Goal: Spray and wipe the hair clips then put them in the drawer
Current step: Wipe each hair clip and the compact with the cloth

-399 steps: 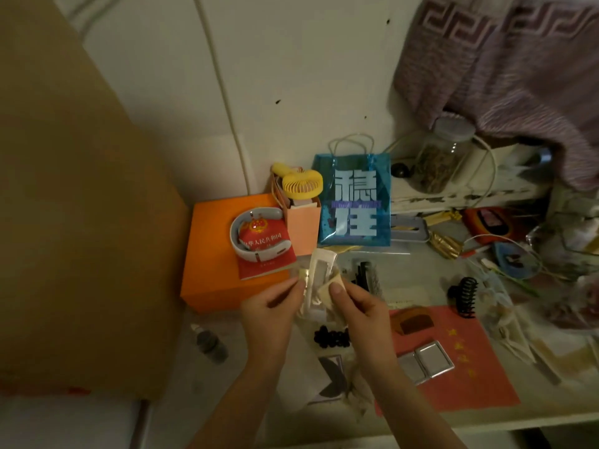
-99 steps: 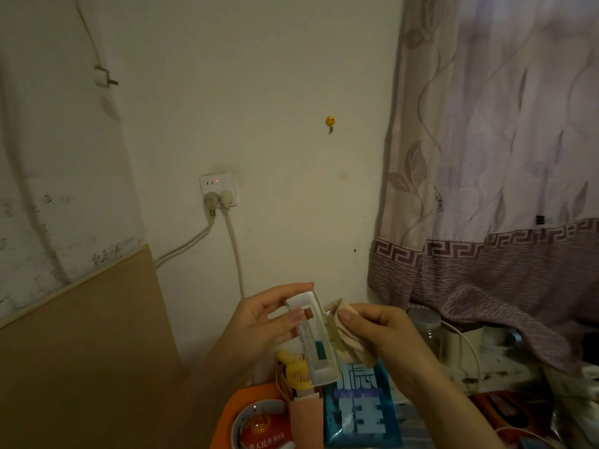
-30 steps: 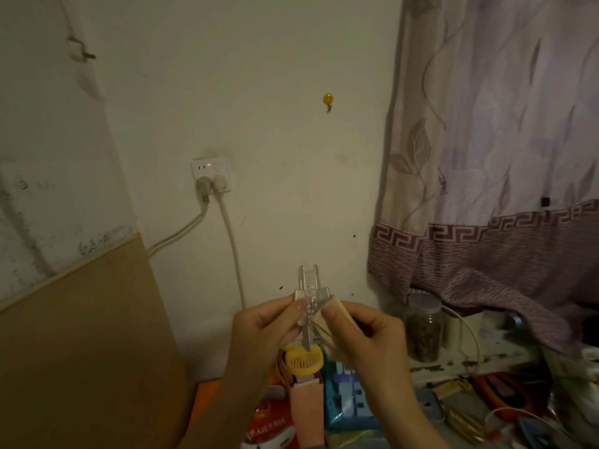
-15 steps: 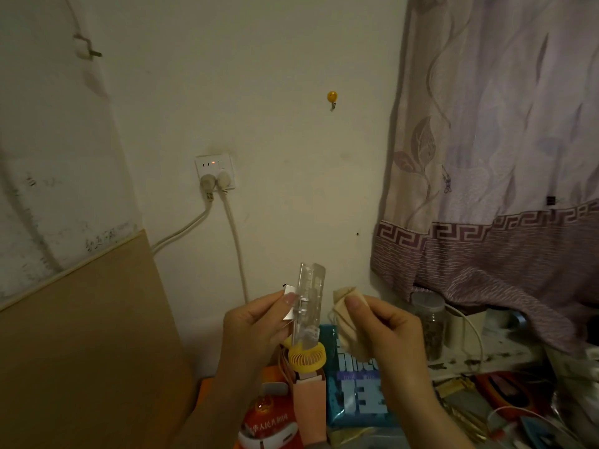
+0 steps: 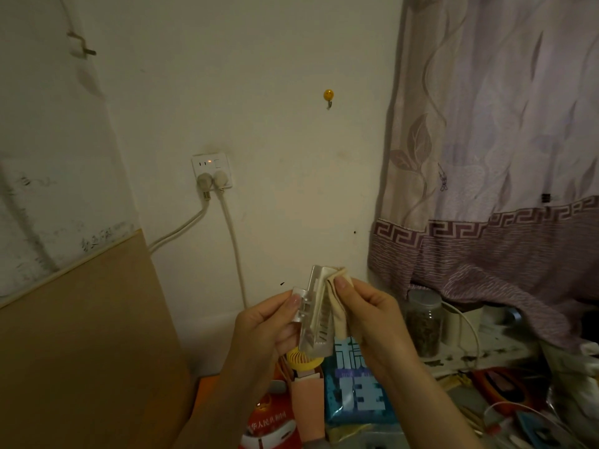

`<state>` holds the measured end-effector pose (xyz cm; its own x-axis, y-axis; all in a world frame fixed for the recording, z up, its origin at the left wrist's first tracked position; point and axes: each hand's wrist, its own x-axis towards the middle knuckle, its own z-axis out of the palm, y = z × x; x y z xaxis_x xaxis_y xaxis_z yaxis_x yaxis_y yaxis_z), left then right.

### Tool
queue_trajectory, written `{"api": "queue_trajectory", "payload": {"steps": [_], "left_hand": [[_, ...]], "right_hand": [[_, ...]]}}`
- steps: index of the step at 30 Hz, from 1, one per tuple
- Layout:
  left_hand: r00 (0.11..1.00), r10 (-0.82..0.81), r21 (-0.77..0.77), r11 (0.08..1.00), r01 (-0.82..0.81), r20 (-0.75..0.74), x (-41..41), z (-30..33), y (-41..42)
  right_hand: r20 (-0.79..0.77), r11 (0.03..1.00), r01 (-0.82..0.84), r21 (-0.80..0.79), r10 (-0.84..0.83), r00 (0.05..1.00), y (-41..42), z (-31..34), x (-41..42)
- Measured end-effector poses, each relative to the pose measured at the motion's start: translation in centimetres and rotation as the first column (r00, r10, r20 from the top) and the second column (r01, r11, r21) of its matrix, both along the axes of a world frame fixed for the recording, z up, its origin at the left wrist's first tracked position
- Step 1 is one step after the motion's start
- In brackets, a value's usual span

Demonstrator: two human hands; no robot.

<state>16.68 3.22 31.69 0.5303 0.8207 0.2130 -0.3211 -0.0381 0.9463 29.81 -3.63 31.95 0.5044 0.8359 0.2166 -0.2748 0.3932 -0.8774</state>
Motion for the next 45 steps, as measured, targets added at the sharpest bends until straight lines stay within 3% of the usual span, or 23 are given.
{"api": "queue_trajectory", "payload": {"steps": [6, 11, 19, 29, 37, 40, 45], "left_hand": [[0.999, 0.033, 0.053, 0.998, -0.034, 0.006, -0.1, 0.3, 0.0], [0.994, 0.106, 0.136, 0.985, -0.103, -0.015, -0.4, 0.8, -0.4], [0.995, 0.075, 0.269, 0.962, -0.053, -0.073, -0.5, 1.8, -1.5], [0.999, 0.036, 0.164, 0.986, -0.031, -0.023, -0.8, 1.6, -1.1], [0.999, 0.053, 0.09, 0.995, -0.052, -0.008, -0.9, 1.0, -0.1], [0.999, 0.039, 0.104, 0.994, -0.037, -0.014, -1.1, 1.0, -0.1], [0.999, 0.0, 0.164, 0.986, 0.008, -0.05, -1.3, 1.2, -0.6]], "right_hand": [[0.045, 0.997, -0.08, -0.015, 0.081, 0.996, -0.3, -0.8, -0.5], [0.068, 0.999, -0.005, -0.035, 0.007, 0.998, -0.6, -0.7, -0.5], [0.086, 0.998, 0.056, -0.032, -0.053, 0.995, -0.8, -0.6, -1.2], [0.17, 0.999, -0.011, -0.033, 0.016, 0.985, -1.6, -1.7, -1.4], [0.257, 0.99, -0.005, -0.138, 0.041, 0.966, -2.7, -4.8, -1.8], [0.291, 0.987, 0.065, -0.148, -0.019, 0.957, -2.6, -4.6, -1.0], [0.34, 0.982, 0.187, -0.024, -0.168, 0.925, -2.4, -1.4, 0.6]]}}
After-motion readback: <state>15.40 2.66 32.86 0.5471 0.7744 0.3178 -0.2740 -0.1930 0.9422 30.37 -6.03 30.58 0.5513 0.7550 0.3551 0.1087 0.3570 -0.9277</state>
